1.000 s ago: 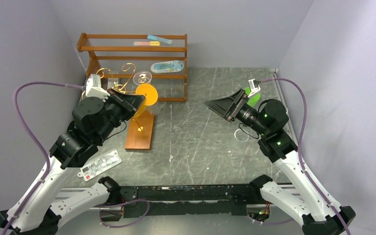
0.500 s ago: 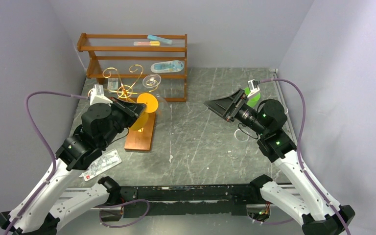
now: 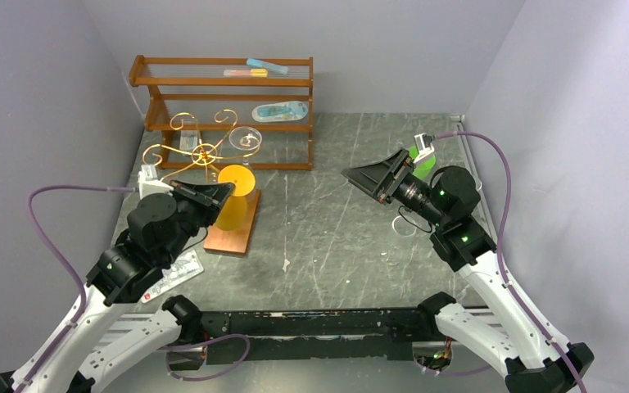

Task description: Place the wine glass upside down on the wine glass rack

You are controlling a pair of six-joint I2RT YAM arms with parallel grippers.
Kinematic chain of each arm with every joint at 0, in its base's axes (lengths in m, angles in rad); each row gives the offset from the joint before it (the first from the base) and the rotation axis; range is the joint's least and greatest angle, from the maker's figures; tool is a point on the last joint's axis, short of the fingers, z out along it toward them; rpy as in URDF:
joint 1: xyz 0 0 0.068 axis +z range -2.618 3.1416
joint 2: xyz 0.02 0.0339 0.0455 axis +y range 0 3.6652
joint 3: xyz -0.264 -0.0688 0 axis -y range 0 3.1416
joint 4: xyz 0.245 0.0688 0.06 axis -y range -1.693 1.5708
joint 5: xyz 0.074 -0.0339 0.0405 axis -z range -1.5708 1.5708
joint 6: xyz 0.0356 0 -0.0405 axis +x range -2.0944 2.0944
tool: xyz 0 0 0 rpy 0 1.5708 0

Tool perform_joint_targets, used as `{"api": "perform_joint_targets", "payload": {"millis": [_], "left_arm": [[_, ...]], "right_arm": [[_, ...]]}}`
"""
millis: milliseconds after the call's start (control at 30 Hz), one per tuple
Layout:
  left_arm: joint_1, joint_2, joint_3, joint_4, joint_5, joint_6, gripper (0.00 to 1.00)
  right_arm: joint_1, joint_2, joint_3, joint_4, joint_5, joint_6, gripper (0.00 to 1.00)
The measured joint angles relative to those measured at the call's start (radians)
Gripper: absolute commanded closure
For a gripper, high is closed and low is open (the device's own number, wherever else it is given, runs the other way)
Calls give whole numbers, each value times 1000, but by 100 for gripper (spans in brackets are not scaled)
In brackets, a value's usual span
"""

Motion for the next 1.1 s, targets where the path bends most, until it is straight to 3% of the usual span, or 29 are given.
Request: {"api": "perform_joint_targets", "payload": {"millis": [733, 1100], "left_arm": [[0, -66, -127, 129, -18, -195, 95], [0, -72, -124, 145, -87, -223, 95]], "right_arm": [[0, 0, -5, -3, 8, 4, 19], [0, -8, -5, -23, 14, 4, 19]]}}
